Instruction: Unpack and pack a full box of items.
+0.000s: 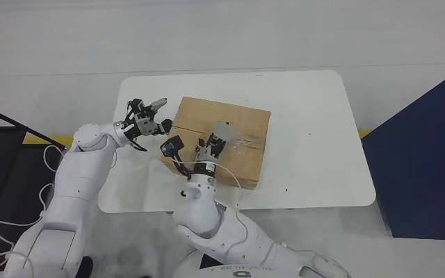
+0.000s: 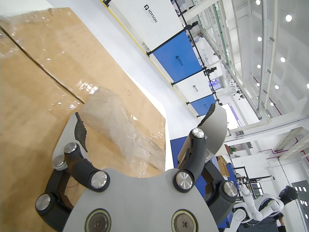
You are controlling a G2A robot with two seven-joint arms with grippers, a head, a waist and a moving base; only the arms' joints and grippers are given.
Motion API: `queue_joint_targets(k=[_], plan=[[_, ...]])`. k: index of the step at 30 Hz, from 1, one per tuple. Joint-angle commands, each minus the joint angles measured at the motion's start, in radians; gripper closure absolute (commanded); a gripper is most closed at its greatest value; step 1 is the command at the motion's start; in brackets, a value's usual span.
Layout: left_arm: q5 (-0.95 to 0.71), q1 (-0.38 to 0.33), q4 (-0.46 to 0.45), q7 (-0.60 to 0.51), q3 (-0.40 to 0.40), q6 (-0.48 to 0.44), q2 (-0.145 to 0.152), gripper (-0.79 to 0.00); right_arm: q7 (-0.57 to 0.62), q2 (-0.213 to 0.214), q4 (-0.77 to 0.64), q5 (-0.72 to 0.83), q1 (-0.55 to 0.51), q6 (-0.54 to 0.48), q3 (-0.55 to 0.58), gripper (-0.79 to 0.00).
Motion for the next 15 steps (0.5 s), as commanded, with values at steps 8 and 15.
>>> queue_joint_targets(k=[8,15], plan=[[-0.053,0.015,0.021,-0.014,-0.043,-0.011,0.007,-0.785,-0.002,-0.027,0.002,0.141,0.095,0.128,-0.123,-0.785],[-0.082,0.024,0.035,-0.018,-0.074,-0.018,0.013,-0.785,-0.034,-0.006,-0.120,0.245,0.093,0.195,-0.090,-0.785]])
